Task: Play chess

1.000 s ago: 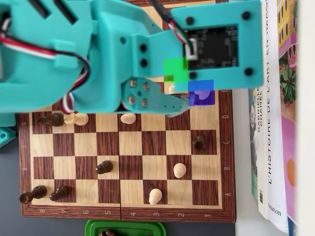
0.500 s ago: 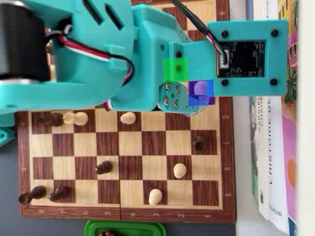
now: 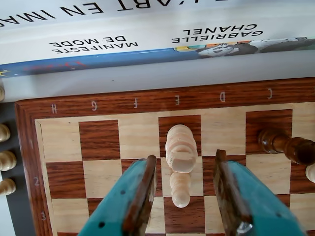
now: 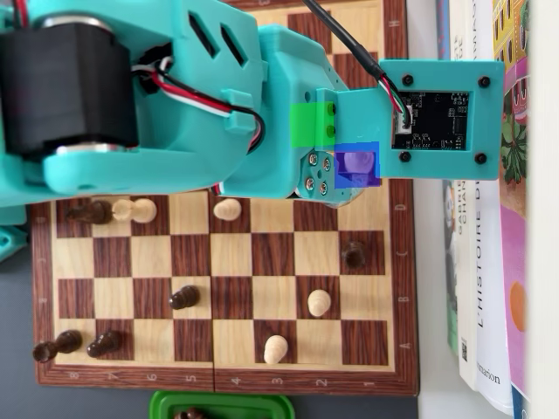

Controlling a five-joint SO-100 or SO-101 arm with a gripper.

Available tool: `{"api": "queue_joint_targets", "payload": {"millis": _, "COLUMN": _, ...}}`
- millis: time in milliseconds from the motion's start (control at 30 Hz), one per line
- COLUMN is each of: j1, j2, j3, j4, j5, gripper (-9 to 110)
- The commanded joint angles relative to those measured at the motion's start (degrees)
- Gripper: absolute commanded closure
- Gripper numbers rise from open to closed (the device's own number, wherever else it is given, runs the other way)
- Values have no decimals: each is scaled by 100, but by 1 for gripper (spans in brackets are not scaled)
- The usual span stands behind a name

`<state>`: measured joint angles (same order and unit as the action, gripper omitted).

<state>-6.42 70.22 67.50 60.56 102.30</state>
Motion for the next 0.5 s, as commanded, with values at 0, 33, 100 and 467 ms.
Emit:
{"api": "queue_joint_targets", "payload": {"millis": 0, "j1": 53, "j2": 62, "j3": -308, "j4": -26, "j5": 53, "gripper": 84}}
{"api": "queue_joint_targets", "payload": {"millis": 33, "j1": 53, "j2": 62, "j3": -308, "j4": -35, "j5": 53, "gripper": 84}}
{"api": "queue_joint_targets", "payload": {"millis": 100, "j1": 53, "j2": 53, "j3": -290, "j4": -44, "j5": 53, "gripper": 84}}
{"api": "queue_joint_targets", "payload": {"millis": 467, "j1": 53, "j2": -264, "j3": -334, "j4": -62, "j5": 53, "gripper": 84}}
